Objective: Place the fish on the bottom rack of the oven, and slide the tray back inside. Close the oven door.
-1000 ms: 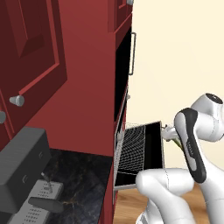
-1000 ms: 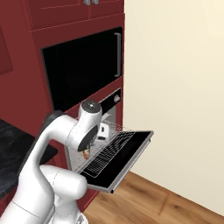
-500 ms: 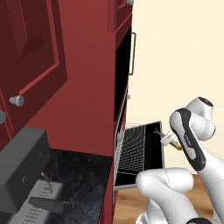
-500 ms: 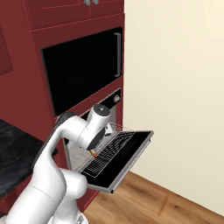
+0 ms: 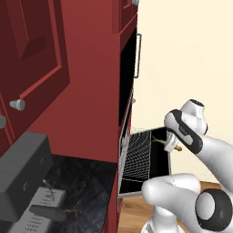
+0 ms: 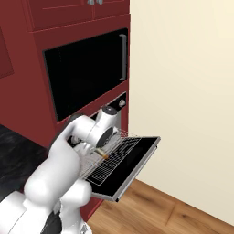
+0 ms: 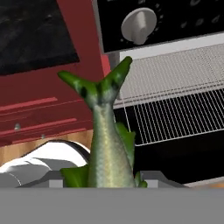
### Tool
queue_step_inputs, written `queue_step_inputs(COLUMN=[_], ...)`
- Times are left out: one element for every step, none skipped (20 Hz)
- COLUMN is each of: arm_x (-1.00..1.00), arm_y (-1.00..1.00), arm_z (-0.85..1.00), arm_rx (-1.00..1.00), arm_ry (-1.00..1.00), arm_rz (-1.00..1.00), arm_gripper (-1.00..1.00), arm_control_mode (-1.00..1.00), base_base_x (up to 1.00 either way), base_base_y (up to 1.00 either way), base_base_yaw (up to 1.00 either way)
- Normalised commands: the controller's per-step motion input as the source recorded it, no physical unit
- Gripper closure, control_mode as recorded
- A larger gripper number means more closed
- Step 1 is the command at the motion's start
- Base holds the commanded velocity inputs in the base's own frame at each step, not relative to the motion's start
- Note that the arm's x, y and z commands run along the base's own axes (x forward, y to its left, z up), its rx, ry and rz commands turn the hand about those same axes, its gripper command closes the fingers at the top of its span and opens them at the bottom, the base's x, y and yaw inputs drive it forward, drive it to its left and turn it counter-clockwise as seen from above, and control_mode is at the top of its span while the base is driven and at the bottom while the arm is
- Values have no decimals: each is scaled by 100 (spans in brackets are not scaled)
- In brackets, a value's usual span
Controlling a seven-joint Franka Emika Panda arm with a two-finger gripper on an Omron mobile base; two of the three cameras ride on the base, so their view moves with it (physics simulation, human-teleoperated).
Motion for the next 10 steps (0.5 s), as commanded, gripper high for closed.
queue_step_inputs(arm_x=[36, 31, 26, 22, 11, 0, 0, 0, 0, 0], arm_y=[0, 0, 0, 0, 0, 0, 0, 0, 0, 0], arm_z=[-34, -34, -34, -34, -29, -26, -24, -22, -22, -23], arm_rx=[-6, -5, -3, -2, 0, 0, 0, 0, 0, 0], arm_ry=[-6, -9, -12, -12, -9, -9, -11, -11, -11, -10], arm_rz=[26, 20, 16, 12, 6, 1, 0, 0, 0, 0], arm_gripper=[100, 100, 100, 100, 100, 100, 100, 100, 100, 100], arm_control_mode=[-100, -100, -100, -100, -100, -100, -100, -100, -100, -100], base_base_x=[0, 0, 0, 0, 0, 0, 0, 0, 0, 0], base_base_y=[0, 0, 0, 0, 0, 0, 0, 0, 0, 0], base_base_yaw=[0, 0, 0, 0, 0, 0, 0, 0, 0, 0])
